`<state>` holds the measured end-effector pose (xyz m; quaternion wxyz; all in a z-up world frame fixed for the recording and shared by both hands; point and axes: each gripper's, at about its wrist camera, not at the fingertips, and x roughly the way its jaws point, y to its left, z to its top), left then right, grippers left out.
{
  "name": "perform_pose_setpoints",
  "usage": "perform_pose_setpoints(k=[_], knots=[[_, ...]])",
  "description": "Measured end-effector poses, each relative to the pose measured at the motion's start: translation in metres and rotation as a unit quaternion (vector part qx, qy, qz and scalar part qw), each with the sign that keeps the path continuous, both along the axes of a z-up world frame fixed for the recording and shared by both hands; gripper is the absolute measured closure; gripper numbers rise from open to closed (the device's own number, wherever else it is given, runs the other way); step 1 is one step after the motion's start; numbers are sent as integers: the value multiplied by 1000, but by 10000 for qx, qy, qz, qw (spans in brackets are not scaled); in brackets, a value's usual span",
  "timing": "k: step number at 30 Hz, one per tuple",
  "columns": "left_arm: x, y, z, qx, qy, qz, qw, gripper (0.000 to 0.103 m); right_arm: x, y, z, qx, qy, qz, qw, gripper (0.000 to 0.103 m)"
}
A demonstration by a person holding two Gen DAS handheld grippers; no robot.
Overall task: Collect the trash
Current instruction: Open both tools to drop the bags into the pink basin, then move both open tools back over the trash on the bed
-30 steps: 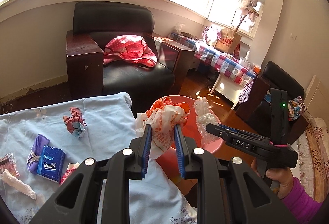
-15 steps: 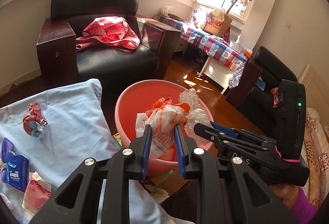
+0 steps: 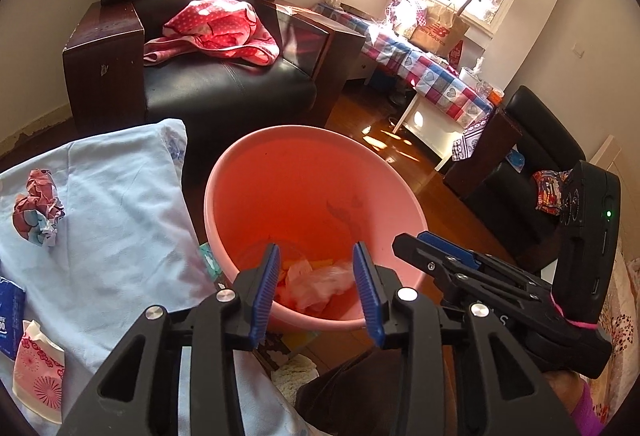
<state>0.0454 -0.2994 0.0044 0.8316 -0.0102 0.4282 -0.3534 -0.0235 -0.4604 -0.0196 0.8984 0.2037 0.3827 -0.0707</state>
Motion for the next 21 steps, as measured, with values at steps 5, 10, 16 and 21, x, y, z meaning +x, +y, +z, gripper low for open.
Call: perform_pose_setpoints(k=[5,10,16,21], knots=[[-5,10,9,-17,-170,62,9998,66,0,10,4,-59,-44,123,9999,69],[-9,35,17,-66,-231,278,9993,66,-1,27,10,-120,-108,298,9994,69],[-19,83,30,22,-629,644,9959,66,-5,60,15,-287,-348,642,9969,69],[-26,138,38,149,-932,1157,9888,66,1,94,19,-333,-321,1174,9920,69]])
